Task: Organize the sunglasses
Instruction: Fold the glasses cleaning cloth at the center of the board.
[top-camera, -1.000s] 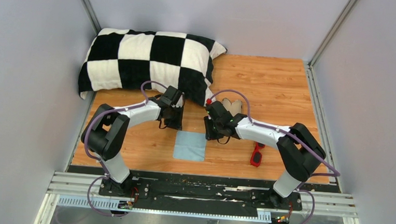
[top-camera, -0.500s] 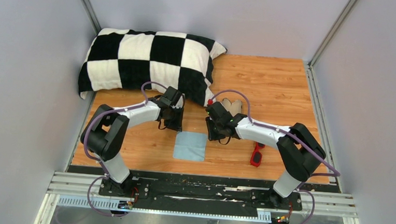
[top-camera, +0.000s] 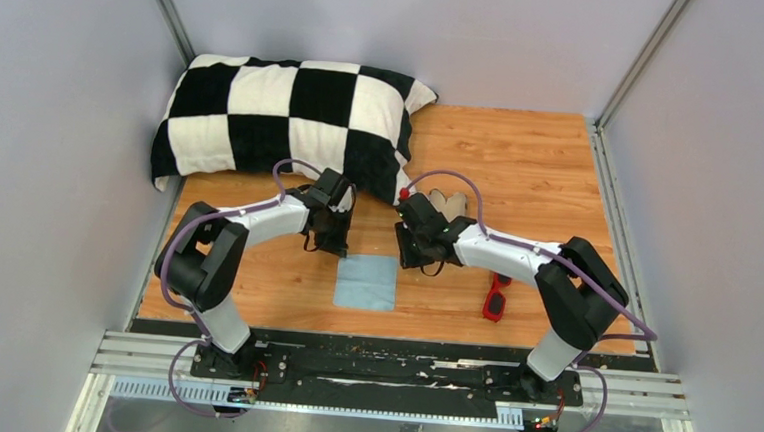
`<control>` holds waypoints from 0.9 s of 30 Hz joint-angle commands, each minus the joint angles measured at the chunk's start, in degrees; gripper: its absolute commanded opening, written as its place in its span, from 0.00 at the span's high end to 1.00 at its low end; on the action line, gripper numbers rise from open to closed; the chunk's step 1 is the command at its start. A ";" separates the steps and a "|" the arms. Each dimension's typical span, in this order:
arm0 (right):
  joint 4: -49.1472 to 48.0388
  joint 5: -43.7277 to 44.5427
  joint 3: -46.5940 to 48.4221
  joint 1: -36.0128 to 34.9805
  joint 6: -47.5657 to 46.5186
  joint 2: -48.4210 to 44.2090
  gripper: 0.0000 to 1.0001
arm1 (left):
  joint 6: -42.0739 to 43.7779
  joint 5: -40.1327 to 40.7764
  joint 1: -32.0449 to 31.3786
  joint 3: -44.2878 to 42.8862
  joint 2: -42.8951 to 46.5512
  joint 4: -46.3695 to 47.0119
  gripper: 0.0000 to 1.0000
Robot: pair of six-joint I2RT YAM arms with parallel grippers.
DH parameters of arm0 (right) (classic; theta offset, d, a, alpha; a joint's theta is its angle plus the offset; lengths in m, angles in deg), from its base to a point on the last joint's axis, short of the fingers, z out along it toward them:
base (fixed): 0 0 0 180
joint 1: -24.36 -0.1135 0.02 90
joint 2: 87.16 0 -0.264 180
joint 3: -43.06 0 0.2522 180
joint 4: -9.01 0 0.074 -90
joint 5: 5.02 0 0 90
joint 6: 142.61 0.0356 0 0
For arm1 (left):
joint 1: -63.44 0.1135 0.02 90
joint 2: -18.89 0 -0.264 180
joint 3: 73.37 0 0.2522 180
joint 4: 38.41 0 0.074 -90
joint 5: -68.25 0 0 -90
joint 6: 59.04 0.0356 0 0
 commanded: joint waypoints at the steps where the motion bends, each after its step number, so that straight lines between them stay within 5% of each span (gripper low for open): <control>1: 1.65 0.28 2.08 0.58 -1.20 0.90 0.68 | 0.35 1.29 -0.31 0.46 1.35 -2.91 1.00; 27: -0.97 -2.13 7.35 0.58 -2.39 11.31 0.71 | 1.01 0.94 -0.31 -1.91 1.08 -3.39 1.00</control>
